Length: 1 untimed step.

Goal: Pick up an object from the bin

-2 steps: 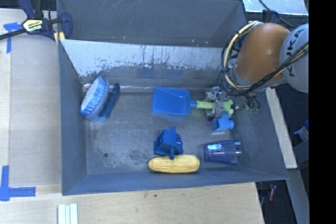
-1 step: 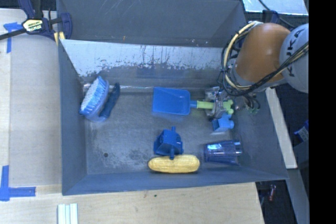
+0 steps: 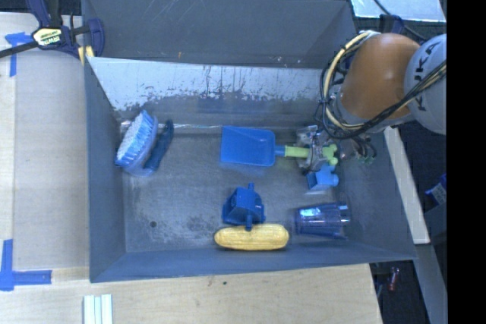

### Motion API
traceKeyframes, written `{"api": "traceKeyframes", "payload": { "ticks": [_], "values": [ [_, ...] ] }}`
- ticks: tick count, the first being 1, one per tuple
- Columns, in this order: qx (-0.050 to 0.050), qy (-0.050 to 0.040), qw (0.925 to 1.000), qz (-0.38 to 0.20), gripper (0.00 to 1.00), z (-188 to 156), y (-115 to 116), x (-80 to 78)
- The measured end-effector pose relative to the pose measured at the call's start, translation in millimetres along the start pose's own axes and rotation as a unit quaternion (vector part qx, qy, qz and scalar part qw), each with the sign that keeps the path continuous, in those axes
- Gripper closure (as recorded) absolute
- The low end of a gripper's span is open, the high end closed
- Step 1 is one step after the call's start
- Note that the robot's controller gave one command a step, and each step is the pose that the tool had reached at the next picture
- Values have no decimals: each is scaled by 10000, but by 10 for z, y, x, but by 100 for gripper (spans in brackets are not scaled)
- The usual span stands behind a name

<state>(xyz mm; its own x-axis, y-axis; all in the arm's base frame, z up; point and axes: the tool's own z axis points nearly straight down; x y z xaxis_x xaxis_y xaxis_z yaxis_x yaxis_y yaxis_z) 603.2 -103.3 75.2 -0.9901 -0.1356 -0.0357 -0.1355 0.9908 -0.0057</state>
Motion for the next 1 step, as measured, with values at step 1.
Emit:
{"api": "traceKeyframes", "payload": {
  "ticks": [1],
  "values": [
    [6, -24, 9998, -194, 100, -1644, -159, -183]
  ]
}}
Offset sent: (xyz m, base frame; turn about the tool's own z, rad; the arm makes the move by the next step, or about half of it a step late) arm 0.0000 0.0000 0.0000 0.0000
